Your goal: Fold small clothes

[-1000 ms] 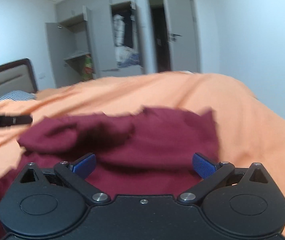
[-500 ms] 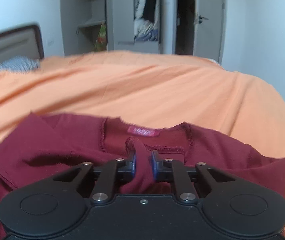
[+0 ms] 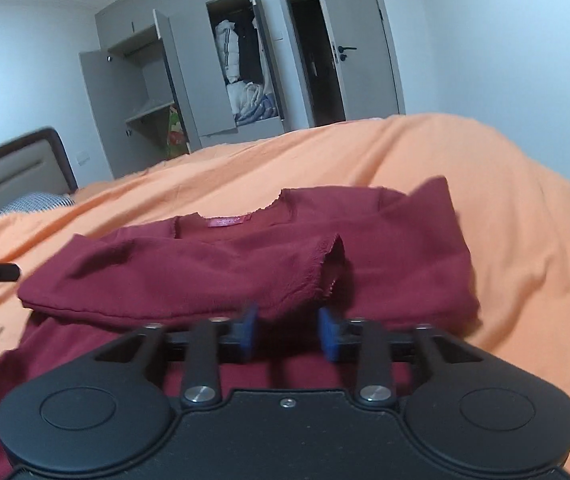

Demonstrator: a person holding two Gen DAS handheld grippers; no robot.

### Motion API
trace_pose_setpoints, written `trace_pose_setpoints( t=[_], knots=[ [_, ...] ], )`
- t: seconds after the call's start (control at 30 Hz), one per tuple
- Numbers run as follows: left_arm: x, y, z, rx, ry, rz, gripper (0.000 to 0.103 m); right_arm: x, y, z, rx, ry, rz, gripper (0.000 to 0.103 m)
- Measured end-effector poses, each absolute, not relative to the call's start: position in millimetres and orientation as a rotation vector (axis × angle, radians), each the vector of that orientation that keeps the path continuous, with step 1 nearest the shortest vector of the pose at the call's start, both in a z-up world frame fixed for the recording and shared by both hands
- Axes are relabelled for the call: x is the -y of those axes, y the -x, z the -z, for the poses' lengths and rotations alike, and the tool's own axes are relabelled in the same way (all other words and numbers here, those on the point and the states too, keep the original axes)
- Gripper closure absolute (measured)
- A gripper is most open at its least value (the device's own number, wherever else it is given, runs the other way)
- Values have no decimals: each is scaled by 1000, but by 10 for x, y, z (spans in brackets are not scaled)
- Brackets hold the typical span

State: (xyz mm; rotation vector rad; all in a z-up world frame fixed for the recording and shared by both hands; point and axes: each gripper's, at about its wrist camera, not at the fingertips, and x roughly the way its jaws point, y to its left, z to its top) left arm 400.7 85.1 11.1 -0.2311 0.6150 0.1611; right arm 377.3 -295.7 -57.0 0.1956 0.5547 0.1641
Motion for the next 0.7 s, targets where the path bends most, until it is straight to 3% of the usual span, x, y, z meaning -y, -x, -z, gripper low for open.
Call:
trace_pose_setpoints(
  t=[0.03, 0.13, 0.27, 0.37, 0.43, 0.5, 0.7],
  knots=[
    [-859, -4013, -120, -615, 224, -165, 1, 2988, -3749, 559, -549, -217, -171, 43],
    [-897, -4050, -141, -613, 224, -171, 1, 3051, -3779, 481, -526, -262, -183, 31],
    [-915, -4079, -134, -616, 231, -176, 1, 3112, -4086, 493, -570, -309, -159, 31],
    [-931, -4056, -102, -626, 231, -178, 1, 3127, -4308, 558, -638, -374, -160, 48],
    [-945, -4037, -88, -631, 233, -183, 1, 3099, -4400, 567, -659, -387, -164, 89],
    [-971, -4019, -88, -629, 236, -187, 1, 2988, -4412, 463, -604, -308, -186, 91],
    [-1061, -4034, -118, -597, 262, -217, 1, 2701, -4082, -9, -210, 71, -138, 90]
  ],
)
